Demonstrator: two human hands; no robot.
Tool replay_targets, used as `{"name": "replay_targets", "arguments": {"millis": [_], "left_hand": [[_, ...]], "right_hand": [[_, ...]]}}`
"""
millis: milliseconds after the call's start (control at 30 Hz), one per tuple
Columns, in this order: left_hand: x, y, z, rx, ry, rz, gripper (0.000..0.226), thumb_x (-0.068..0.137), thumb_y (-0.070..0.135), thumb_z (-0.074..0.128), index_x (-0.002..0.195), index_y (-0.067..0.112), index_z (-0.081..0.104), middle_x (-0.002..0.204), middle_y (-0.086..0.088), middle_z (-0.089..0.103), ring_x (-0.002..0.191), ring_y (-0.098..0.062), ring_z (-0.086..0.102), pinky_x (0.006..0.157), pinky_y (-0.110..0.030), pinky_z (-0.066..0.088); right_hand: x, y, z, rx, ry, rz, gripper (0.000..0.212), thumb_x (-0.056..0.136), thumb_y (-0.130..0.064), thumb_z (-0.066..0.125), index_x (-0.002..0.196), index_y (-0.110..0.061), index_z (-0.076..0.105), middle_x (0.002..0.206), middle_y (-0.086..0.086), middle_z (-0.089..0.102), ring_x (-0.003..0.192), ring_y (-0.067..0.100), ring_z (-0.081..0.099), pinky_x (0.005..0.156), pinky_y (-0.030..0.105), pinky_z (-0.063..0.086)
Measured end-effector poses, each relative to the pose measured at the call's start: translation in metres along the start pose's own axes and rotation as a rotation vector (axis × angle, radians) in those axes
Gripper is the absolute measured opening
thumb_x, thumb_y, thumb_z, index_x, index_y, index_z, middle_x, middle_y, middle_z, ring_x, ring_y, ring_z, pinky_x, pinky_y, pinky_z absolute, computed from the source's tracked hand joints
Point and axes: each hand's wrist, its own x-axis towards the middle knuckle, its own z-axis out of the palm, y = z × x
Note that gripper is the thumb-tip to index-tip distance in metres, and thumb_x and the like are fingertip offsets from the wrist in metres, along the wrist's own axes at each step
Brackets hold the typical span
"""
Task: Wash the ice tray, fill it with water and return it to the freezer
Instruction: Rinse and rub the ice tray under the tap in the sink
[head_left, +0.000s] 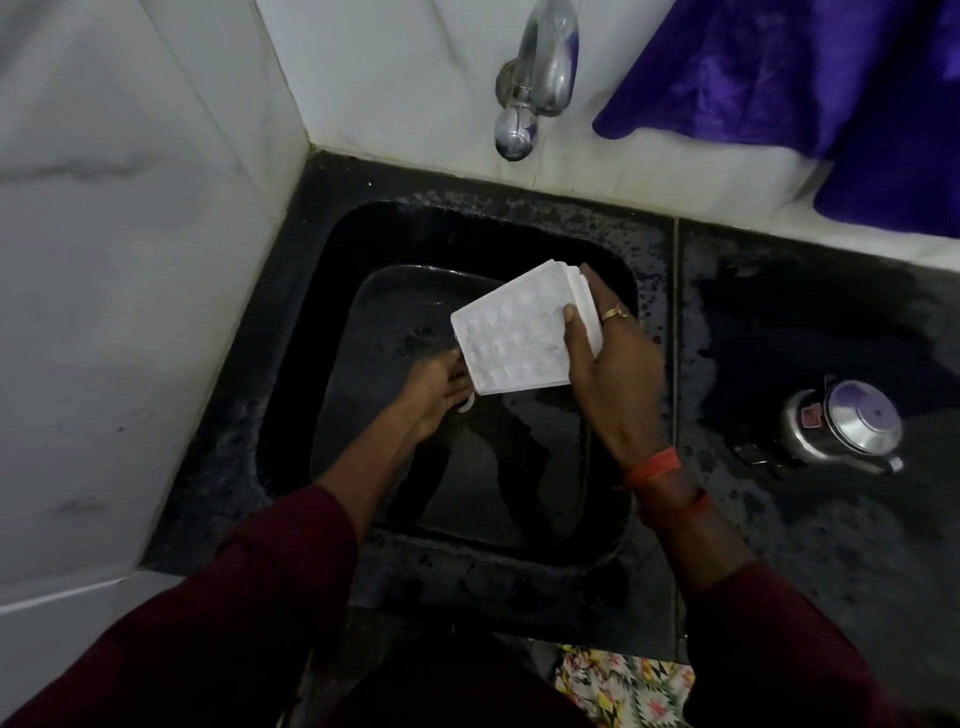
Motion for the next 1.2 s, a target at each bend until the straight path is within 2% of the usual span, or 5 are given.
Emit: {"name": "replay_targets", "arguments": {"millis": [200, 400, 733, 1000, 1200], "left_hand": [[0.009, 0.009, 0.008, -0.156, 0.006, -0.023, 0.028, 0.105, 0.024, 0.038, 0.1, 0.011, 0.062, 0.097, -0.008, 0.065, 0.086, -0.024, 0.064, 0.083, -0.037, 0.054], [0.013, 0.019, 0.008, -0.218, -0.009, -0.024, 0.034, 0.104, 0.028, 0.036, 0.113, 0.007, 0.061, 0.097, -0.008, 0.068, 0.093, -0.028, 0.066, 0.095, -0.041, 0.05], [0.01, 0.029, 0.007, -0.264, 0.008, 0.02, 0.044, 0.104, 0.028, 0.035, 0.133, 0.003, 0.057, 0.116, -0.014, 0.067, 0.09, -0.024, 0.067, 0.082, -0.035, 0.056], [0.006, 0.026, -0.012, -0.171, 0.003, 0.094, 0.052, 0.096, 0.059, 0.049, 0.128, 0.019, 0.063, 0.124, -0.007, 0.07, 0.113, -0.027, 0.067, 0.097, -0.046, 0.054], [0.002, 0.023, -0.034, -0.19, 0.066, 0.191, 0.049, 0.096, 0.051, 0.056, 0.127, 0.013, 0.064, 0.118, -0.009, 0.073, 0.106, -0.027, 0.072, 0.094, -0.047, 0.056]], "right_hand": [[-0.001, -0.003, 0.001, -0.166, -0.056, -0.315, 0.051, 0.104, -0.035, 0.045, 0.153, -0.02, 0.039, 0.124, 0.003, 0.06, 0.099, 0.015, 0.062, 0.066, 0.018, 0.038], [-0.001, -0.004, -0.001, -0.255, -0.062, -0.59, 0.049, 0.103, -0.032, 0.049, 0.15, -0.02, 0.045, 0.121, 0.002, 0.062, 0.098, 0.019, 0.061, 0.057, 0.034, 0.052], [-0.001, -0.003, -0.003, -0.183, -0.019, -0.632, 0.042, 0.104, -0.032, 0.052, 0.145, -0.024, 0.051, 0.121, -0.002, 0.066, 0.096, 0.018, 0.062, 0.064, 0.031, 0.052], [0.015, 0.007, 0.004, 0.365, 0.025, -0.086, 0.042, 0.104, -0.021, 0.053, 0.145, -0.016, 0.05, 0.137, -0.001, 0.06, 0.125, 0.011, 0.057, 0.105, 0.027, 0.044], [0.052, 0.029, 0.019, 0.433, -0.156, 0.321, 0.04, 0.101, -0.041, 0.054, 0.134, -0.02, 0.061, 0.126, -0.009, 0.065, 0.115, 0.001, 0.06, 0.099, 0.017, 0.044]]}}
